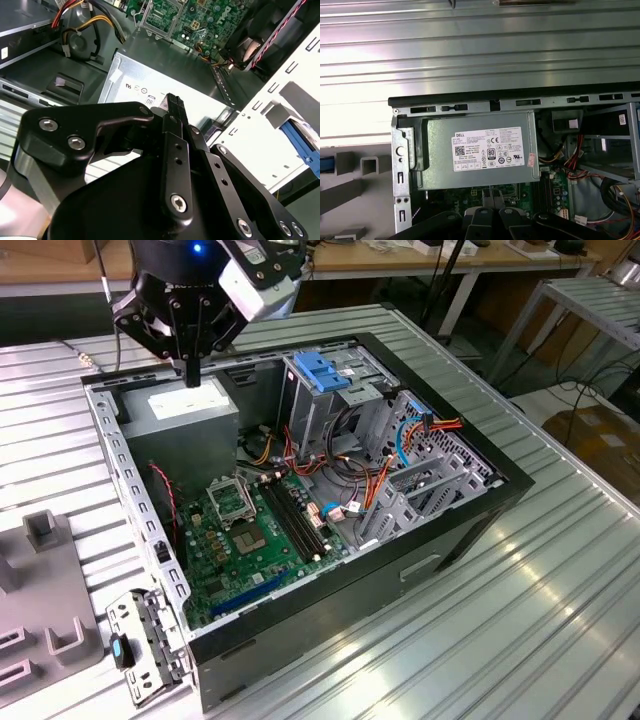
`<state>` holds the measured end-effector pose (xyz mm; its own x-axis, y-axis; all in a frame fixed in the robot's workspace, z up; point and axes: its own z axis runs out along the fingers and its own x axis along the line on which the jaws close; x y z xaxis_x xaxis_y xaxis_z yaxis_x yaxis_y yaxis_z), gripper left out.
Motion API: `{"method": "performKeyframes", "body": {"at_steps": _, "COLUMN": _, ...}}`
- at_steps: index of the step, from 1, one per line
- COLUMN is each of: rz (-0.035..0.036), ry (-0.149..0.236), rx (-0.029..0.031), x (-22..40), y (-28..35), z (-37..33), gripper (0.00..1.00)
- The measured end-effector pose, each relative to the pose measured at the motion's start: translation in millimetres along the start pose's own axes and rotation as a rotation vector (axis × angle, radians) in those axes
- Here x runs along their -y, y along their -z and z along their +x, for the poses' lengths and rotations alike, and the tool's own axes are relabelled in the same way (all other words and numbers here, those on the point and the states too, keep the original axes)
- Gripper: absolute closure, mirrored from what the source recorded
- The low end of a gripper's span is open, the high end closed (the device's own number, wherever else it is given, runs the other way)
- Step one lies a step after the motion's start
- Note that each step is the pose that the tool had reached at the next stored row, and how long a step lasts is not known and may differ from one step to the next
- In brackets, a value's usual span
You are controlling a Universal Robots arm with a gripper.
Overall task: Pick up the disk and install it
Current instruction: 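Reach for the disk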
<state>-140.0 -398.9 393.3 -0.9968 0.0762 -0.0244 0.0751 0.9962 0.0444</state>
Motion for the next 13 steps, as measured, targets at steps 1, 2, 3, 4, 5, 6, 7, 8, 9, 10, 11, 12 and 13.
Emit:
{"method": "performKeyframes", "body": {"at_steps": 1, "rz": 0.0, "ry": 0.0, "rx": 0.0, "x": 0.0, "y": 0.0, "z": 0.6, "gripper": 0.89}}
{"method": "performKeyframes", "body": {"at_steps": 2, "rz": 0.0, "ry": 0.0, "rx": 0.0, "x": 0.1, "y": 0.1, "z": 1.4, "gripper": 0.89}}
{"method": "performKeyframes", "body": {"at_steps": 3, "rz": 0.0, "ry": 0.0, "rx": 0.0, "x": 0.1, "y": 0.1, "z": 2.0, "gripper": 0.89}}
{"method": "performKeyframes", "body": {"at_steps": 4, "rz": 0.0, "ry": 0.0, "rx": 0.0, "x": 0.2, "y": 0.1, "z": 2.7, "gripper": 0.89}}
{"method": "performKeyframes", "body": {"at_steps": 5, "rz": 0.0, "ry": 0.0, "rx": 0.0, "x": 0.2, "y": 0.1, "z": 3.1, "gripper": 0.89}}
{"method": "performKeyframes", "body": {"at_steps": 6, "rz": 0.0, "ry": 0.0, "rx": 0.0, "x": 0.3, "y": 0.1, "z": 3.5, "gripper": 0.89}}
{"method": "performKeyframes", "body": {"at_steps": 7, "rz": 0.0, "ry": 0.0, "rx": 0.0, "x": 0.3, "y": 0.1, "z": 3.9, "gripper": 0.89}}
{"method": "performKeyframes", "body": {"at_steps": 8, "rz": 0.0, "ry": 0.0, "rx": 0.0, "x": 0.3, "y": 0.1, "z": 4.2, "gripper": 0.89}}
{"method": "performKeyframes", "body": {"at_steps": 9, "rz": 0.0, "ry": 0.0, "rx": 0.0, "x": 0.4, "y": 0.1, "z": 4.9, "gripper": 0.89}}
{"method": "performKeyframes", "body": {"at_steps": 10, "rz": 0.0, "ry": 0.0, "rx": 0.0, "x": 0.4, "y": 0.1, "z": 5.6, "gripper": 0.89}}
{"method": "performKeyframes", "body": {"at_steps": 11, "rz": 0.0, "ry": 0.0, "rx": 0.0, "x": 0.5, "y": 0.2, "z": 6.2, "gripper": 0.89}}
{"method": "performKeyframes", "body": {"at_steps": 12, "rz": -0.0001, "ry": 0.0, "rx": 0.0, "x": 0.5, "y": 0.2, "z": 6.6, "gripper": 0.89}}
{"method": "performKeyframes", "body": {"at_steps": 13, "rz": 0.0, "ry": 0.0, "rx": 0.0, "x": 0.5, "y": 0.2, "z": 6.9, "gripper": 0.89}}
